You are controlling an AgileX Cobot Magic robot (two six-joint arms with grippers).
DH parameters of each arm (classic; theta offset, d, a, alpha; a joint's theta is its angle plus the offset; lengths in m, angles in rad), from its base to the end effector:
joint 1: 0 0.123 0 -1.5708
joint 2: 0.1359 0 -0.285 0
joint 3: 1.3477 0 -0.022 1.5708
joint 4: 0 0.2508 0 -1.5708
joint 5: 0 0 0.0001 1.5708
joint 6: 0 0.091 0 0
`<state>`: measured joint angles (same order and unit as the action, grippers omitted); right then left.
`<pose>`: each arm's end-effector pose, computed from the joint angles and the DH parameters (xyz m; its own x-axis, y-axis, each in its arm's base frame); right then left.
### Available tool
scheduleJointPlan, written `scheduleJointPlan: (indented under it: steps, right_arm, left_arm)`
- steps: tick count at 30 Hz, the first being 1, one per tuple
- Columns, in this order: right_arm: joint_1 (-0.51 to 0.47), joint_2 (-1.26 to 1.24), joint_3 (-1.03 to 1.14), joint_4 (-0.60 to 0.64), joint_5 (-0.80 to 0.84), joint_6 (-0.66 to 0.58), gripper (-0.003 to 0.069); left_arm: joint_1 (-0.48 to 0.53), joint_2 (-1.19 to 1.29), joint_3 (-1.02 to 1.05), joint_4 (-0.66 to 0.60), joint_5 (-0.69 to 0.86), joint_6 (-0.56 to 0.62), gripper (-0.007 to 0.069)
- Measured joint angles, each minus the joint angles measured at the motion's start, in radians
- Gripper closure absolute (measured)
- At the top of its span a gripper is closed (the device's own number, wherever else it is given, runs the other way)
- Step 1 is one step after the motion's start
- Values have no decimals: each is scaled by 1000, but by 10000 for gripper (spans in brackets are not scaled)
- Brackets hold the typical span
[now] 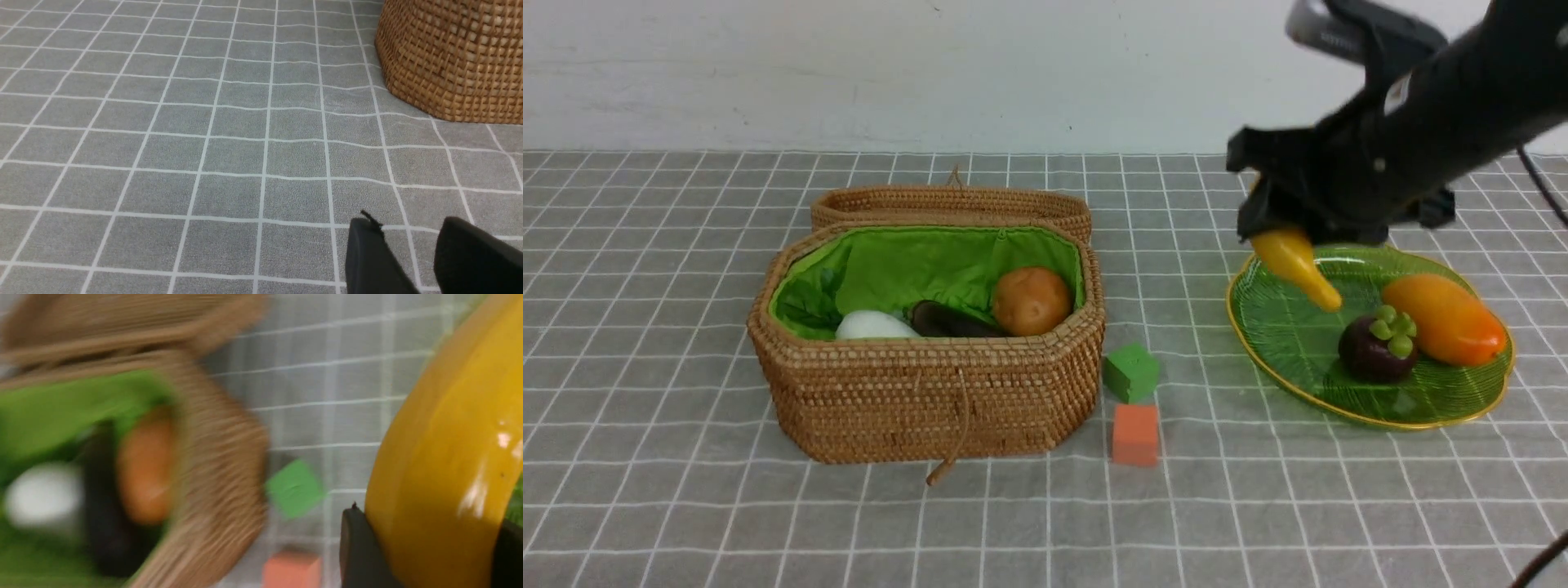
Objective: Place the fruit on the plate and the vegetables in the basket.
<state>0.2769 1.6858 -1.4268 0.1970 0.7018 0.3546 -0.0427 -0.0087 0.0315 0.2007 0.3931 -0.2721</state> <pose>0.3625 0.1150 0.3092 -0.8095 0.2696 -0.5215 0.0482 0.9158 0.3987 0.0525 0.0047 0.1685 -0.3120 -0.0727 -0.9473 -0.0569 0.9967 -0.0578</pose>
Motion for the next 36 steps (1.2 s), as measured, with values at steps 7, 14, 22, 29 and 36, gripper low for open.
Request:
scheduleJointPlan:
  steps: [7,14,22,29,36]
  right_arm:
    - [-127,147,37,61,-227,171,347]
    - [-153,201,37,77,-253,180,319]
    - [-155,198,37,79,-161,139,70]
    - [-155,74,38,71,-5,38,63]
    - [-128,-152,51,-9,257,-51,256]
  left_arm:
    - [0,0,0,0,0,0,386]
    - [0,0,0,0,0,0,386]
    - [0,0,0,0,0,0,386]
    - [0,0,0,0,0,0,386]
    - [0,0,0,0,0,0,386]
